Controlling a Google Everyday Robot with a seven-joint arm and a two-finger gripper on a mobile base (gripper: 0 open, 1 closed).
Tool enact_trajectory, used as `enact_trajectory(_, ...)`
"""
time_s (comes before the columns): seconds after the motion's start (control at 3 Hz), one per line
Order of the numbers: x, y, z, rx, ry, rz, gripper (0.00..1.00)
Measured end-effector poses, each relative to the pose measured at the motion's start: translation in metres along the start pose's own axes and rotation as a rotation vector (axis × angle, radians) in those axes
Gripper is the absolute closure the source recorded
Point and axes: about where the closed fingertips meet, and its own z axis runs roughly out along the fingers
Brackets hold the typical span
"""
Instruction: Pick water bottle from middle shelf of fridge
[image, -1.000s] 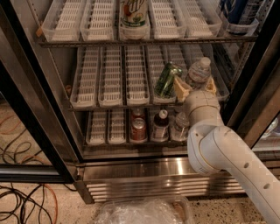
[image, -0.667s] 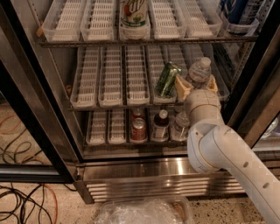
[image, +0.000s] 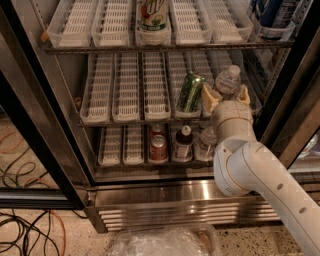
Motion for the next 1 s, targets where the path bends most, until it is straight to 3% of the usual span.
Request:
enact_trajectory(0.67, 0.0073, 0.0047, 0.0113, 0.001, 0.021, -0.012, 0.29)
enact_trajectory(1.0, 0.0080, 0.0057, 0.0129, 0.000, 0.022, -0.012, 0.47)
